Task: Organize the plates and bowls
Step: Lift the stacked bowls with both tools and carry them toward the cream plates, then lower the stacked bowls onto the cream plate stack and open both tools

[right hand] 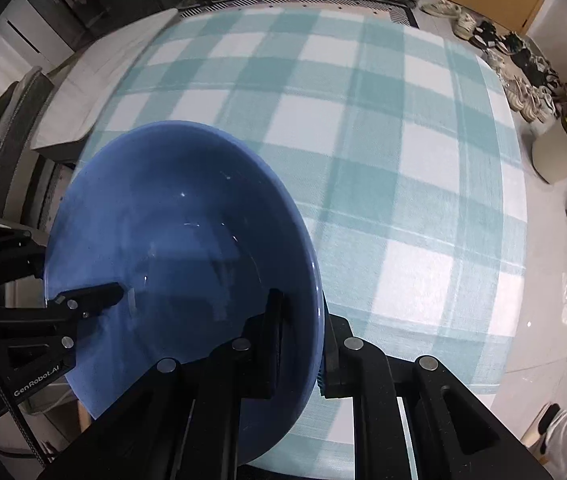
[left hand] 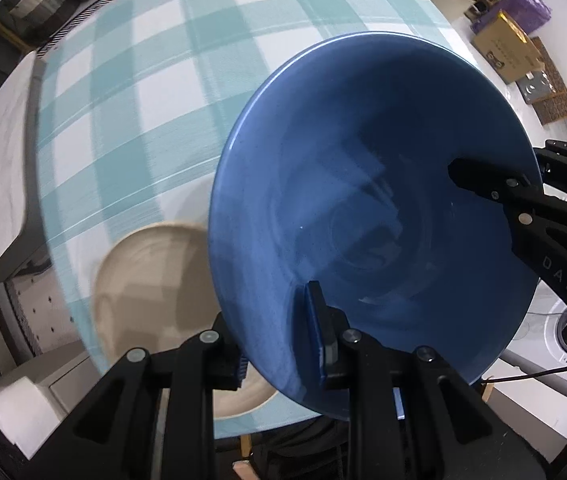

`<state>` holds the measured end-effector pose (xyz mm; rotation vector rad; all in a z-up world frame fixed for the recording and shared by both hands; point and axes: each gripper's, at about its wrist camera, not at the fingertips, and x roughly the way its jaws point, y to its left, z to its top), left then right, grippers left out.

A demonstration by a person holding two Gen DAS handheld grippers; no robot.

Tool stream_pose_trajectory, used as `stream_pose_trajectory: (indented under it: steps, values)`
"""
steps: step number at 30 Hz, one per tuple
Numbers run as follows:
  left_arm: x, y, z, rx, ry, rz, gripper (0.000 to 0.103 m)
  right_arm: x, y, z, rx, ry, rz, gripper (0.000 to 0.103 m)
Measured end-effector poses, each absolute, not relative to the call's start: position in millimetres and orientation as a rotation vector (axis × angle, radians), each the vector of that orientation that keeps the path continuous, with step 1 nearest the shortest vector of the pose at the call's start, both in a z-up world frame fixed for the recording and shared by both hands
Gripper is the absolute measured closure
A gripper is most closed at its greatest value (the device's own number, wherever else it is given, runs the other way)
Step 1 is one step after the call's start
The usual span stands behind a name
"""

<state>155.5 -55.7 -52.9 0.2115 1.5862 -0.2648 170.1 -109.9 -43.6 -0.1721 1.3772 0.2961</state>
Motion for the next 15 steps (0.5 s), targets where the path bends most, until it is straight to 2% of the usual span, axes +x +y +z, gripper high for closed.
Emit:
stream_pose_trajectory:
  steps: [9, 15]
  values:
    - [134.9, 25.2, -23.6, 0.154, 1.555, -0.141, 0.081, 163.8, -33.0, -23.0, -0.236, 1.361, 0.387, 0.092]
    - [117.8, 78.5, -34.6, 0.086, 1.570, -0.077, 0.081, 156.0, 18.7, -34.0, -0.272, 1.387, 0.449, 0.093]
